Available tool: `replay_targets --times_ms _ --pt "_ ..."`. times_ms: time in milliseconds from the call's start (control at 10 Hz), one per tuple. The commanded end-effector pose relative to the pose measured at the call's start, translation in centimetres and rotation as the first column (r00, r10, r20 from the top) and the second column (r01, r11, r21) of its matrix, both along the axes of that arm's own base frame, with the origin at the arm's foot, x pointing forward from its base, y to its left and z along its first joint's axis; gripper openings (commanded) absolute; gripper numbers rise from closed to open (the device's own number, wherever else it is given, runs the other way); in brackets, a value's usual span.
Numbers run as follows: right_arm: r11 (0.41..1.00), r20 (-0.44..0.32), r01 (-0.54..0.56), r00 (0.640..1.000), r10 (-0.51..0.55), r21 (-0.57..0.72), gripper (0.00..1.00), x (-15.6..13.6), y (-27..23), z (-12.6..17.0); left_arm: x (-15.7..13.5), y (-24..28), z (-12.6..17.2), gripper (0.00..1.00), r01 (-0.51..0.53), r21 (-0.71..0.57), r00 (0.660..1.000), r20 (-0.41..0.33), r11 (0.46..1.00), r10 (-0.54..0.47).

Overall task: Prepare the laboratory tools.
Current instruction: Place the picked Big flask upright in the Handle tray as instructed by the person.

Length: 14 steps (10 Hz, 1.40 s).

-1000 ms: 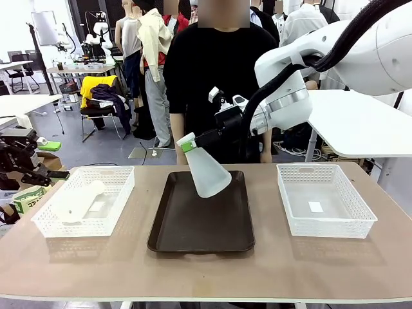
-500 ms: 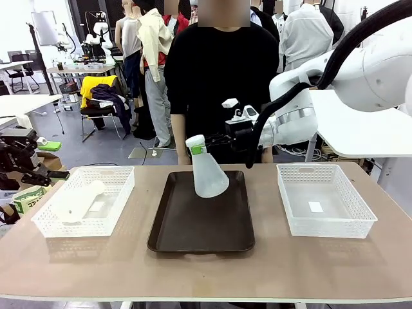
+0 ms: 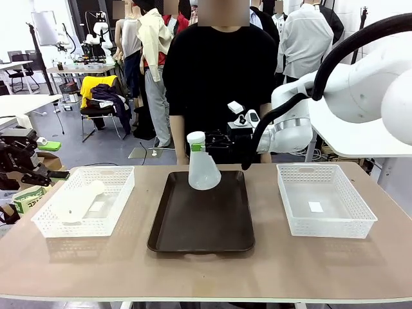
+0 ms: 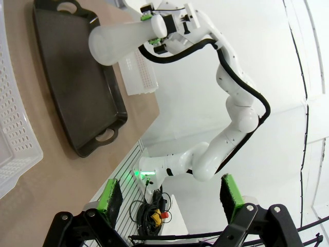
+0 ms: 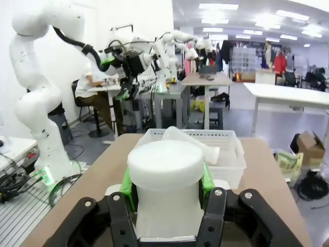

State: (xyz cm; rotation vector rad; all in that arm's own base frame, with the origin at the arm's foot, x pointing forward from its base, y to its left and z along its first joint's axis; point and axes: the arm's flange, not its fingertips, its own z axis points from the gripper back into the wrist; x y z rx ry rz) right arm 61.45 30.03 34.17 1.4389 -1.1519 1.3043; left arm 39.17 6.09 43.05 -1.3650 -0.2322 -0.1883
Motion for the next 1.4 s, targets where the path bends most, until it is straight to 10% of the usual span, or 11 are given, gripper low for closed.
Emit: replay_targets --times_ms 0,1100,1300 --pt "0.992 0.001 0.001 1.000 -0.001 0.127 0.00 1.5 1.5 -1.7 -0.2 -0.1 0.0 1.00 -0.008 -0.002 1.000 0.017 1.000 0.008" --pt "0.997 -0.100 0.070 0.992 -0.071 -0.017 0.00 3.2 2.6 -6.6 -0.2 -0.1 0.0 1.00 -0.008 -0.002 1.000 0.017 1.000 0.008" --pt "0.997 -0.110 0.080 0.991 -0.081 -0.012 0.24 3.1 2.4 -6.7 -0.2 -0.1 0.0 1.00 -0.008 -0.002 1.000 0.017 1.000 0.008"
